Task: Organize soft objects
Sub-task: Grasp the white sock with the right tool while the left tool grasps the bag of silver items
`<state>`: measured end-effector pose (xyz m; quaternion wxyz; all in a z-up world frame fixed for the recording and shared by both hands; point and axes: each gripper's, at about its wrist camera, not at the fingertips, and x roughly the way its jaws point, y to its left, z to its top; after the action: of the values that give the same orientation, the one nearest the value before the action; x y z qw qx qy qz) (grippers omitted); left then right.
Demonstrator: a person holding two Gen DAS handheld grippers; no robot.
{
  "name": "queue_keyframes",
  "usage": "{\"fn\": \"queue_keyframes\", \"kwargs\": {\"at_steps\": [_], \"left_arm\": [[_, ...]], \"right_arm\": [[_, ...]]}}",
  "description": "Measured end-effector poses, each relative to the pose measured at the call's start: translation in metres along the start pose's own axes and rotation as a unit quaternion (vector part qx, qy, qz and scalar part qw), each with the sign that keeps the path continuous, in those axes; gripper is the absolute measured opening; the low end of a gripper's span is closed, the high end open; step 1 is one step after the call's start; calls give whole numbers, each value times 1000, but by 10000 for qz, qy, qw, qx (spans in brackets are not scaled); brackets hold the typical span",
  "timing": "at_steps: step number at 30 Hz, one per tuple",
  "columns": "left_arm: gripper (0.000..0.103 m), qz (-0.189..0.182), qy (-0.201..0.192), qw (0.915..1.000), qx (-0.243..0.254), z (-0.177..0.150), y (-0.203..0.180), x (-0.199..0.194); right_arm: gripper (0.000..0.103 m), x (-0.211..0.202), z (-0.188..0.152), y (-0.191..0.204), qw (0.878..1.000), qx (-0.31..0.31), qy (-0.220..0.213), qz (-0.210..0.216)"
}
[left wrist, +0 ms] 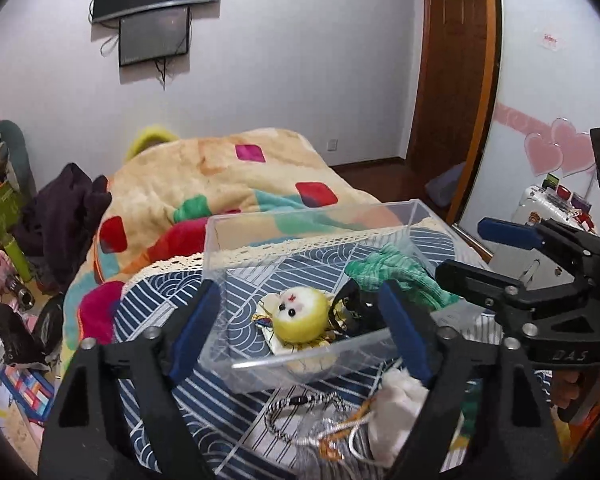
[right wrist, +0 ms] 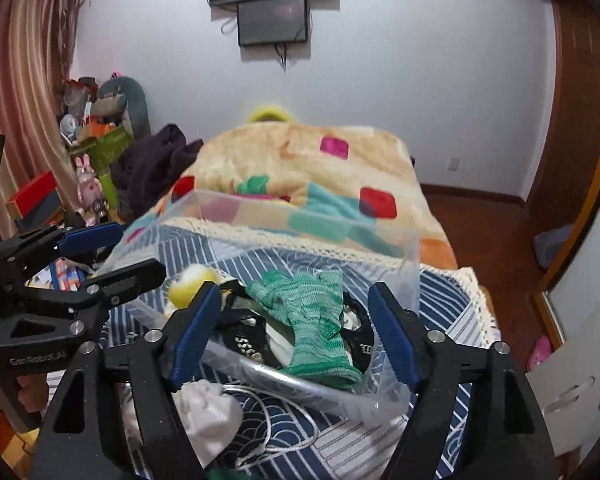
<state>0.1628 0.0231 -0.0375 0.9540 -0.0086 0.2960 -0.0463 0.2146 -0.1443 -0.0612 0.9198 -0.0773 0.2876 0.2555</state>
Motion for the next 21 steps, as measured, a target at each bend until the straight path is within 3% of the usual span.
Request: {"fn": "queue_keyframes", "kwargs": {"at_steps": [2, 8, 21], "left_arm": [[87, -30, -37, 10000, -10, -4, 1, -9], [87, -159, 149, 9996, -191, -26, 8, -22], [87, -153, 888, 9957, -221, -92, 8, -13]], "right_arm": [[83, -10, -1, 3, 9999, -23, -108, 57], [83, -24, -13, 12, 9993, -67, -194, 300], [83, 3, -58, 30, 9950, -11, 523, 855]]}}
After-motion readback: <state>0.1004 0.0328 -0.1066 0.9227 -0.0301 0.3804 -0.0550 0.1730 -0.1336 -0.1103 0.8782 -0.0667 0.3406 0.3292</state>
